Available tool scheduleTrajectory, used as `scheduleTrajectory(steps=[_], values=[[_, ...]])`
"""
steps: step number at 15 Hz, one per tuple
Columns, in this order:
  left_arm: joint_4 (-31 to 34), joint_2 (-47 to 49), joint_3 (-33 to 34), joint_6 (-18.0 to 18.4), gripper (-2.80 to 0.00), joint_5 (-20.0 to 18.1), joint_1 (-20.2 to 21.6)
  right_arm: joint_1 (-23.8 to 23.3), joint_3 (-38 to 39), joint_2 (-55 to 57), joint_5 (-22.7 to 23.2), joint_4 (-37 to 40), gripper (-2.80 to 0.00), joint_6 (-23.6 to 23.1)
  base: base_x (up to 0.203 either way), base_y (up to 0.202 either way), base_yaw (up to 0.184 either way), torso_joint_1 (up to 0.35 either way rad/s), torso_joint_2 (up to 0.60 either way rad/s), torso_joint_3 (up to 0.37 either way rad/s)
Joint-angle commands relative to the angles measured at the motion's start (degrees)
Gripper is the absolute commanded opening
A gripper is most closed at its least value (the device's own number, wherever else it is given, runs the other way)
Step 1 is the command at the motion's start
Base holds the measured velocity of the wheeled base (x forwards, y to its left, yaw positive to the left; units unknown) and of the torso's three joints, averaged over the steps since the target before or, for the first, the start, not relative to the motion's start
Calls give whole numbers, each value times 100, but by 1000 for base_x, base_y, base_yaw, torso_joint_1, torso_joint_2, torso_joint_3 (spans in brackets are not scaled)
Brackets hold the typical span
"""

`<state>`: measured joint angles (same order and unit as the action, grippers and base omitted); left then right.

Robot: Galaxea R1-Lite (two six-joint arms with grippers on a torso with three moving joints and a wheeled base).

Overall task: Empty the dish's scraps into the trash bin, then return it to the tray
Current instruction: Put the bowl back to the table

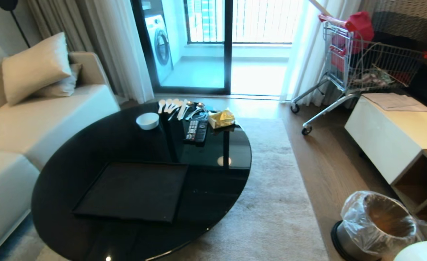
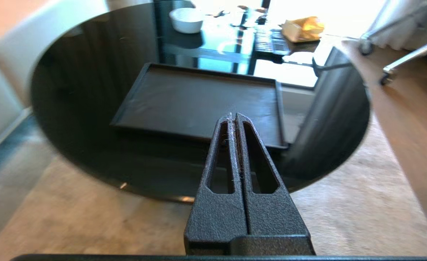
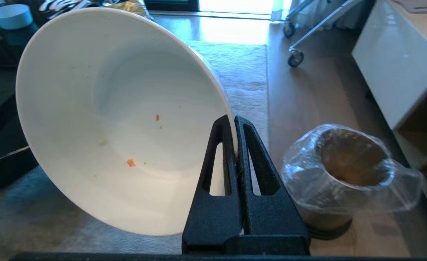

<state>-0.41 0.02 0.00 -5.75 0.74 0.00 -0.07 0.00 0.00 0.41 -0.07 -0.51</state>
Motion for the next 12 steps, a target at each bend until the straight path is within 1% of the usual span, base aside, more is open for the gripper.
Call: scheduleTrajectory(steps=[1,12], values=[[-2,-2,0,-5,-280,5,0,5,0,4,2,-1,-280,-2,-2,-8,162,2,1,2],[-2,-2,0,-5,-280,5,0,1,0,5,2,-1,-280,0,-1,-9,168,3,3,4]])
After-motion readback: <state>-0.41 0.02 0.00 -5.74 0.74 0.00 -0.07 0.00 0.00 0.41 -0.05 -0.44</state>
